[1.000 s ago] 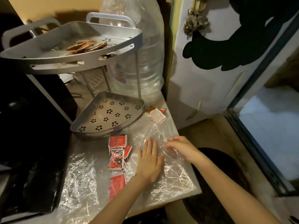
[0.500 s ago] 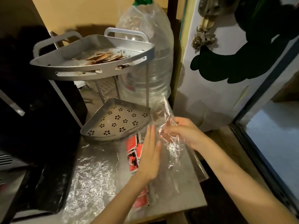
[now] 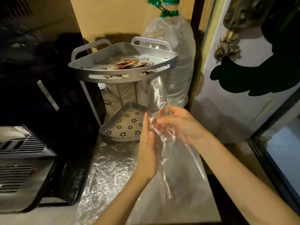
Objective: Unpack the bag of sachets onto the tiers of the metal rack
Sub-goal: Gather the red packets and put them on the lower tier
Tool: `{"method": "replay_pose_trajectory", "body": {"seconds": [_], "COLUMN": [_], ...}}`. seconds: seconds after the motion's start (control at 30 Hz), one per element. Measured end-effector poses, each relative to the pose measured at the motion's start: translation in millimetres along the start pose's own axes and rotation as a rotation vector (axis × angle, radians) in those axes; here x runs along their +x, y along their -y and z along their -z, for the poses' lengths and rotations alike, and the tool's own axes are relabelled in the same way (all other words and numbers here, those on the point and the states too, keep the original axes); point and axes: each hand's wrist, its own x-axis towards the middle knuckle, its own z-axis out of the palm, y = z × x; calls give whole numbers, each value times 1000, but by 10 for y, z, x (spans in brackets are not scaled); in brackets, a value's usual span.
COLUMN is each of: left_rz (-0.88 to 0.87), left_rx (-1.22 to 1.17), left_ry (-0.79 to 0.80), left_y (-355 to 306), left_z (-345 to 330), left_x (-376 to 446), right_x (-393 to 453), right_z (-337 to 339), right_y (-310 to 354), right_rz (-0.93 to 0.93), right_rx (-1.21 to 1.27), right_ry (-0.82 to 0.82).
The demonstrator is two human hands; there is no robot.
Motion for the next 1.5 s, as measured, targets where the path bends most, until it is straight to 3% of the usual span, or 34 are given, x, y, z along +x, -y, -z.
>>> {"method": "replay_pose_trajectory", "body": {"seconds": [0.13, 0.27, 0.5, 0.77, 0.9, 1.03, 1.17, 1.3, 1.43, 1.5], "left_rz": [-60, -47, 233, 180, 154, 144, 91, 65, 143, 165], "left_rx": [163, 687, 1033, 1350, 1427, 1400, 1322, 1280, 1244, 1265], "left_ry": [-41, 7, 255, 379, 426, 423, 362, 413, 440, 437], "left_y": [-91, 38, 1018, 1166, 1189, 1166, 1093, 1104, 1314, 1374], "left_z": [167, 220, 176, 118, 176, 196, 173, 88, 28, 19], "left_x": [-36, -99, -332, -355, -366, -336, -228, -42, 45, 37], "right_x": [20, 18, -200, -320, -273, -88, 116, 364, 490, 492], "right_z": [-49, 118, 694, 1054, 1048, 1041, 959, 860, 818, 818], "right_y": [-131, -451, -1184, -1312, -1320, -1207, -1131, -1259, -1345, -1337], "right_rz": [-46, -149, -433, -567, -542, -327, -41, -49, -54, -13], "right_rx": [166, 301, 83, 68, -26, -383, -817, -1109, -1528, -1602], "right_ry": [64, -32, -274, -311, -383, -525, -350, -139, -99, -108]}}
